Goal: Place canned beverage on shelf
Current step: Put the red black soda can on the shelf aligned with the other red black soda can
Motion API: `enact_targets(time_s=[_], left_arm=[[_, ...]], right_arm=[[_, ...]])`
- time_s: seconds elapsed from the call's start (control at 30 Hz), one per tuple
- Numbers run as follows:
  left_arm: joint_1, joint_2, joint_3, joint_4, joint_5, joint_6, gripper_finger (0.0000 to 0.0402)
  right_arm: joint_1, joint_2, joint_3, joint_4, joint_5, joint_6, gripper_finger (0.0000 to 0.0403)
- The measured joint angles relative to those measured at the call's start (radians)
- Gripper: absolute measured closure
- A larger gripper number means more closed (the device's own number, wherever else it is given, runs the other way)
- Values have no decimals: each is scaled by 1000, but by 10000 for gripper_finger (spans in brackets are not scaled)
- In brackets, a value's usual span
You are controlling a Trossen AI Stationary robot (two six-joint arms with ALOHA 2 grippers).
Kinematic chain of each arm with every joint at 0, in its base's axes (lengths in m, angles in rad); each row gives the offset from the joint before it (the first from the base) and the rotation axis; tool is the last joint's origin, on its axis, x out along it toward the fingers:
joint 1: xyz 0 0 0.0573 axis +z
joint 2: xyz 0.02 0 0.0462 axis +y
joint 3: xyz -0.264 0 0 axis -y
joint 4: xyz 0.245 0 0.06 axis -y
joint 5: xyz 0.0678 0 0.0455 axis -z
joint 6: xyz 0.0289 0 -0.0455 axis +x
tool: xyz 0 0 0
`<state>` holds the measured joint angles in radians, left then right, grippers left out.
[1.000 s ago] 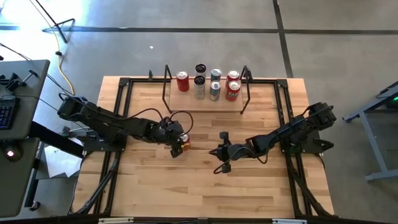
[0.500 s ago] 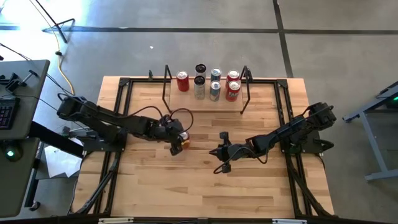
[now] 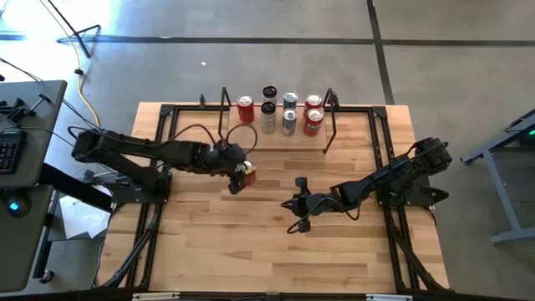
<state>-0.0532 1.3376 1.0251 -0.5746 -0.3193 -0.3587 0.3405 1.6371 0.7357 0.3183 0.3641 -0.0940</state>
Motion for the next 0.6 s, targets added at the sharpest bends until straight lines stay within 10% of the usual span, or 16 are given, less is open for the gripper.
enact_targets(time_s=[0.6], left_arm=[[364,-2,70,37,84,257,176]], right_arm=[[0,0,0,0,0,-1,403]])
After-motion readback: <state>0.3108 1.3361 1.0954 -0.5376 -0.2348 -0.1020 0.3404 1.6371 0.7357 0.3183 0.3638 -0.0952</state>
